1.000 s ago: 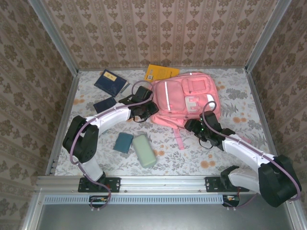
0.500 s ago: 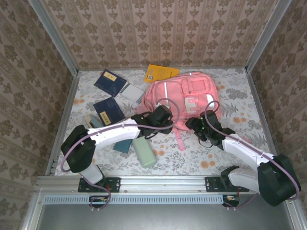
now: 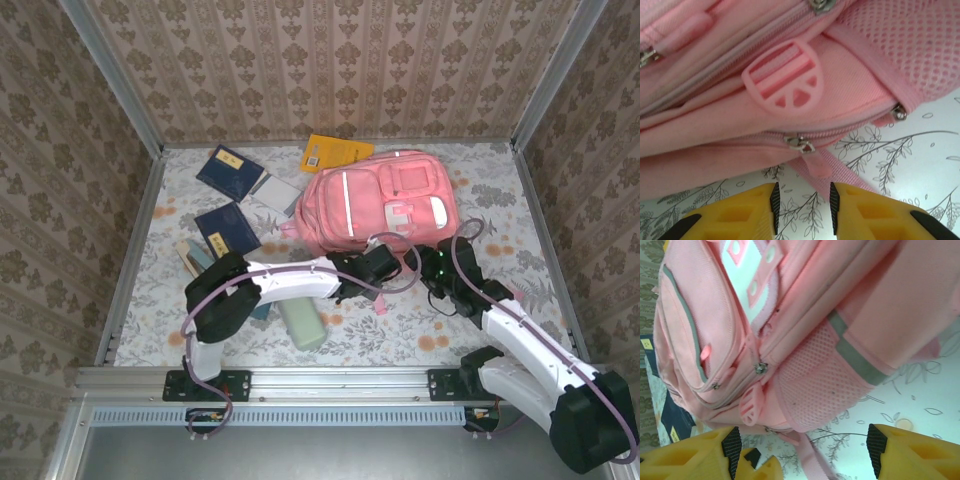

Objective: Pack the student bag
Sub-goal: Unzip the student bag at the top-right of the table.

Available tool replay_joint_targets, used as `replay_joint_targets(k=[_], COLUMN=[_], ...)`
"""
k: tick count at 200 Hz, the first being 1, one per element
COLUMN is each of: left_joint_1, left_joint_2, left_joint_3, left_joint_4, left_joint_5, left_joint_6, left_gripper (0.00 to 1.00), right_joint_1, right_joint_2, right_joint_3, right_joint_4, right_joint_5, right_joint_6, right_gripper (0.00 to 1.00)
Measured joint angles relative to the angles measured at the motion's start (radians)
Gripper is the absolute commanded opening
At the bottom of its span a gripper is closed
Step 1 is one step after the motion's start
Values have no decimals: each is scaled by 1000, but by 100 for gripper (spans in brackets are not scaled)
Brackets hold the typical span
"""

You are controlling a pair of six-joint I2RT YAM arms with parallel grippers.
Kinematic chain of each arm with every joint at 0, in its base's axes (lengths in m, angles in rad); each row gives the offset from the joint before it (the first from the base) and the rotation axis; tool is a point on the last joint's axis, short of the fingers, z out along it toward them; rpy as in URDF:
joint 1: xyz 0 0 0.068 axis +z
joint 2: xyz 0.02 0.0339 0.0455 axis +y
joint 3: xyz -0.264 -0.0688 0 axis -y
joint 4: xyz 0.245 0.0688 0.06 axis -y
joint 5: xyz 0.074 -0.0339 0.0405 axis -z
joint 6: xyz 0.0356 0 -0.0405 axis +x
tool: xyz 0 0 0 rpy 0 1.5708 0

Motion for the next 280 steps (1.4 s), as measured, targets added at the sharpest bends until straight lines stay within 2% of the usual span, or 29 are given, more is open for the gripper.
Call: replay_joint_targets(k=[47,108,145,184,248,280], left_joint_1=[-18,-26,-26,-27,-27,-25], left_joint_2=[48,116,136,136,193,232], left_joint_3=[82,104,131,138,205,243], left_joint_4=[-72,-136,-143,-133,-152,-174], left_joint_5=[-43,-61,-66,-57,-76,-102], left_joint_6=[-4,-16,-19,-20,-27,-35], left_gripper=[37,37,44,45,38,27], right_joint_1=[-8,-11,-12,-12,-12,-12], right_joint_2=[-19,-19,-19,-19,-19,-20], right_joint_3=[-21,-21,-21,-21,-21,-22], right_joint_4=[-19,-20,-21,-31,-37,-39], right_joint_5=[9,8,8,8,8,8], right_joint_6=[6,6,9,9,11,13], right_gripper=[70,70,71,71,71,71])
